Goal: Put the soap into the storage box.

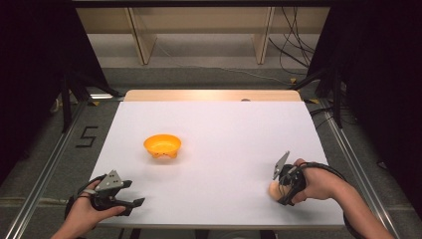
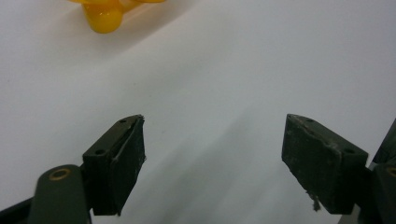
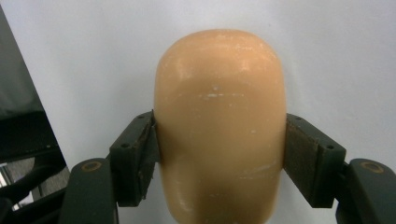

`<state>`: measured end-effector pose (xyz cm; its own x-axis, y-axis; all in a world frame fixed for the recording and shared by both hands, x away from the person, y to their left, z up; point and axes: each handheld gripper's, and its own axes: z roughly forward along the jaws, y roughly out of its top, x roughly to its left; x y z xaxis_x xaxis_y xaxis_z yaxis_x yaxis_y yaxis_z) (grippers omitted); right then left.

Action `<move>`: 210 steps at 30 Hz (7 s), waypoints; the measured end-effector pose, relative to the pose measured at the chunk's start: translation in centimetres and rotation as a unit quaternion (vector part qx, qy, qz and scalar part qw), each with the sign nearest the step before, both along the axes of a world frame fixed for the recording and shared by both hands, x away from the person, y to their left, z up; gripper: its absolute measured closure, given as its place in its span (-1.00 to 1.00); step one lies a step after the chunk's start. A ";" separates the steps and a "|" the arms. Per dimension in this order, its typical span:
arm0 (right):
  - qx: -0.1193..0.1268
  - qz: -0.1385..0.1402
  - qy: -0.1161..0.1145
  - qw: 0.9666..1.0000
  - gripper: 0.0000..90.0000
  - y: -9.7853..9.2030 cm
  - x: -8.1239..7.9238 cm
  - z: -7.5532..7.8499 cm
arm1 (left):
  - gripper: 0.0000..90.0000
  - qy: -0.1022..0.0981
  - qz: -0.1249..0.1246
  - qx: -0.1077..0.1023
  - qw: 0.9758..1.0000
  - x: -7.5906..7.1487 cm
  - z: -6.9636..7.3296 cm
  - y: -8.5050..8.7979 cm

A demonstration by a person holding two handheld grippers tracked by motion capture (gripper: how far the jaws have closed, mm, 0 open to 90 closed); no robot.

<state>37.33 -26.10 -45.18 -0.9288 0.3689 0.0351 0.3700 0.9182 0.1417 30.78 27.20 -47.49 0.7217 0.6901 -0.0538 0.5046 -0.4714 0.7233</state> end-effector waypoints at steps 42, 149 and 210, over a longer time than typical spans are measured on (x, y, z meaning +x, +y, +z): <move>0.250 -0.135 -0.160 0.945 -0.26 -3.0 -2.7 1.8 | -0.53 -0.003 0.004 -0.006 1.000 -0.1 0.0 -0.1; 0.407 -0.084 -0.278 0.866 -0.26 10.7 -0.6 3.8 | -0.44 -0.075 -0.013 -0.116 0.990 2.6 9.7 -8.2; 0.398 -0.055 -0.278 0.873 -0.26 15.6 3.4 4.9 | -0.42 -0.047 0.050 -0.045 0.997 -0.4 1.9 -1.6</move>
